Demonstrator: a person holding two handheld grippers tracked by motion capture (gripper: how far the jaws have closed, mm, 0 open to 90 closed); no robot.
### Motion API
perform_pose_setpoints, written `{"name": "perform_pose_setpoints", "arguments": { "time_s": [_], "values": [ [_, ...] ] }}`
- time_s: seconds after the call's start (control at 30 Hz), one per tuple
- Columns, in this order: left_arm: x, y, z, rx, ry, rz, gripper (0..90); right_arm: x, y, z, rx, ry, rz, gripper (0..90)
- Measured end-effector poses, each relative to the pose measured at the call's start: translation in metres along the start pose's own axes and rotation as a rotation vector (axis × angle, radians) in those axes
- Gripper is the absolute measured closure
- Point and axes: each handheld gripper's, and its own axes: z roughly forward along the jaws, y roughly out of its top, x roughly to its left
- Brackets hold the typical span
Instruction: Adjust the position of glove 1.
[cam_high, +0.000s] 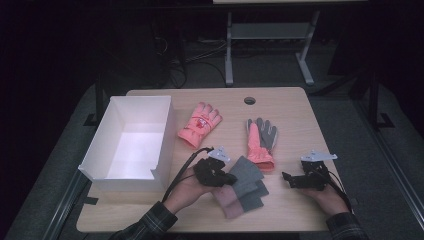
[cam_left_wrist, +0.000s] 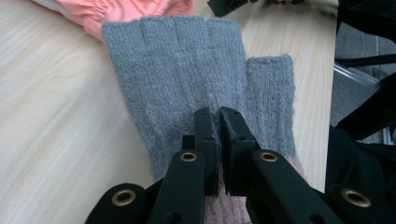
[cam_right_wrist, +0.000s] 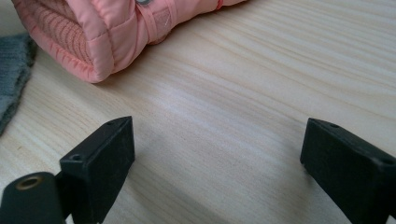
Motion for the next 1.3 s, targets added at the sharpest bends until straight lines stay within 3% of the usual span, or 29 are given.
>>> {"name": "perform_pose_setpoints", "arguments": {
  "time_s": [0.4,0.9,1.17,1.3],
  "values": [
    [-0.013,0.001,0.023,0.074,-0.024,0.042,86.0,0.0,0.0,0.0,0.0,0.0,0.0,9.3],
    [-0.015,-0.002,0.032,0.106,-0.02,0.052,85.9,0.0,0.0,0.0,0.0,0.0,0.0,9.3],
    [-0.015,-0.004,0.039,0.154,-0.016,0.075,85.9,0.0,0.0,0.0,0.0,0.0,0.001,9.3],
    [-0.014,-0.005,0.038,0.143,-0.028,0.068,83.1,0.0,0.0,0.0,0.0,0.0,0.001,9.3]
  ]
}}
